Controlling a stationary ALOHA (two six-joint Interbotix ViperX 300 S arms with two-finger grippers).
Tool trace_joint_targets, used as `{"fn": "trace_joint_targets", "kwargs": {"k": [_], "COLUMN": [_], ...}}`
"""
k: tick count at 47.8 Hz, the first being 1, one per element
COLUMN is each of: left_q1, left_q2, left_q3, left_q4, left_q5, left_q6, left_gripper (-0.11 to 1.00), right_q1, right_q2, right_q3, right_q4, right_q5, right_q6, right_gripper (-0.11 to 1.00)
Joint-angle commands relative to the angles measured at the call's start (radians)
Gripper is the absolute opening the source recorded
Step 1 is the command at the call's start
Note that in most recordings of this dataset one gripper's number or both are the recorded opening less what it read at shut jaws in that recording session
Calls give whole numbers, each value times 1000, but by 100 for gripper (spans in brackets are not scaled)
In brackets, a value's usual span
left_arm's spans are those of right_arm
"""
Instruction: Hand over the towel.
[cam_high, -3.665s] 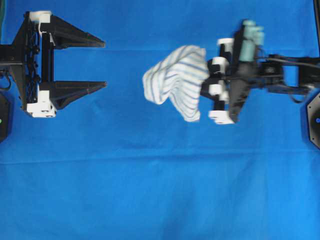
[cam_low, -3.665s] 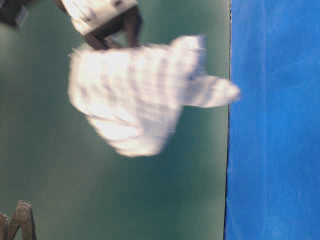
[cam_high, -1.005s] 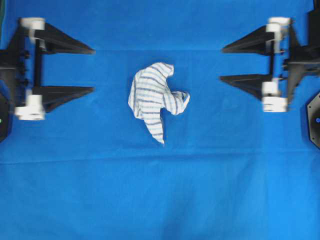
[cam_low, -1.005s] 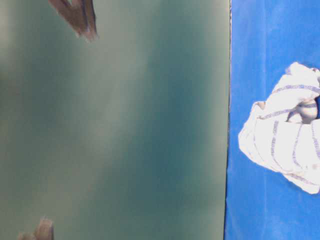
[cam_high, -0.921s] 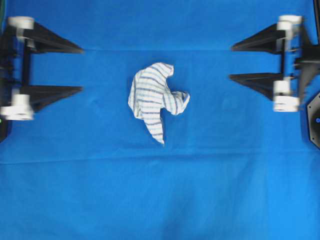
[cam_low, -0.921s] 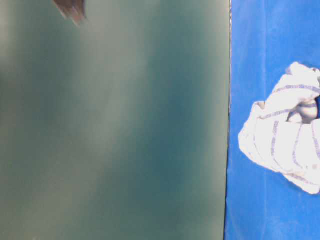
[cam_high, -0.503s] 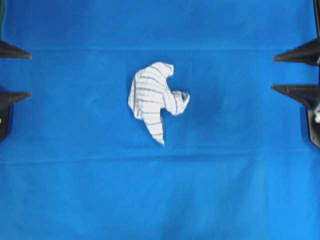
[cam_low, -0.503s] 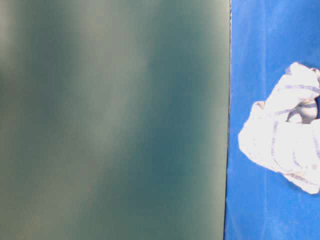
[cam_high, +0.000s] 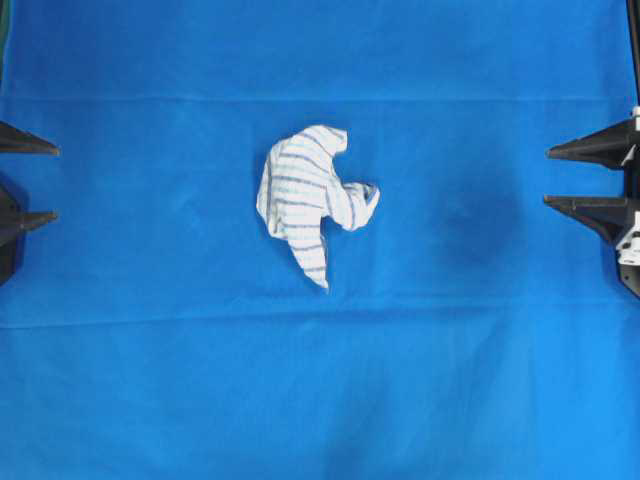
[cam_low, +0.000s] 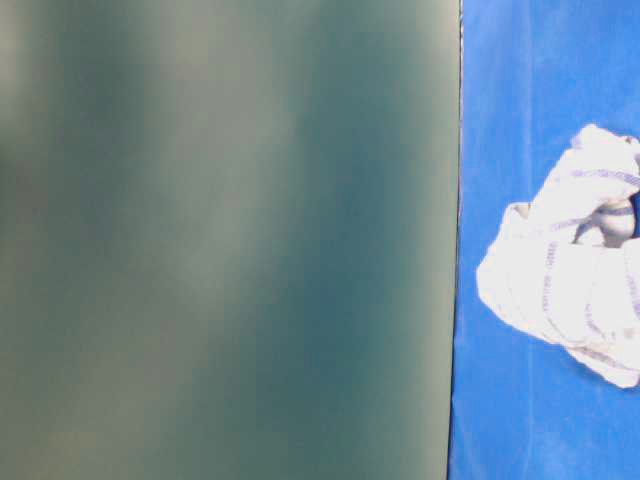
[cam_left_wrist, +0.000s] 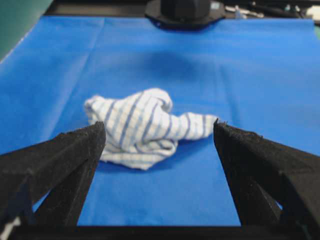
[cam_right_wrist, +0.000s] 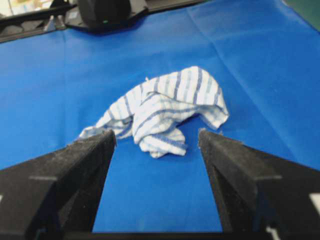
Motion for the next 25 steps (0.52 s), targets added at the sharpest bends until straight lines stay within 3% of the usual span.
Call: {"fn": "trace_joint_targets", "kwargs": {"k": [1, 25], "left_q1": [2, 2], "left_q2": [15, 17], "left_q3": [-9, -9], "left_q4": [2, 2], "left_q5": [-11, -8], "left_q6": [0, 0], "left_gripper": [92, 92], "right_q1": [-2, -2], "right_q2": [20, 8], "right_q3": [-12, -20], "right_q4": [3, 3], "right_q5": [-14, 12], "right_q6": [0, 0], "right_gripper": [70, 70]}}
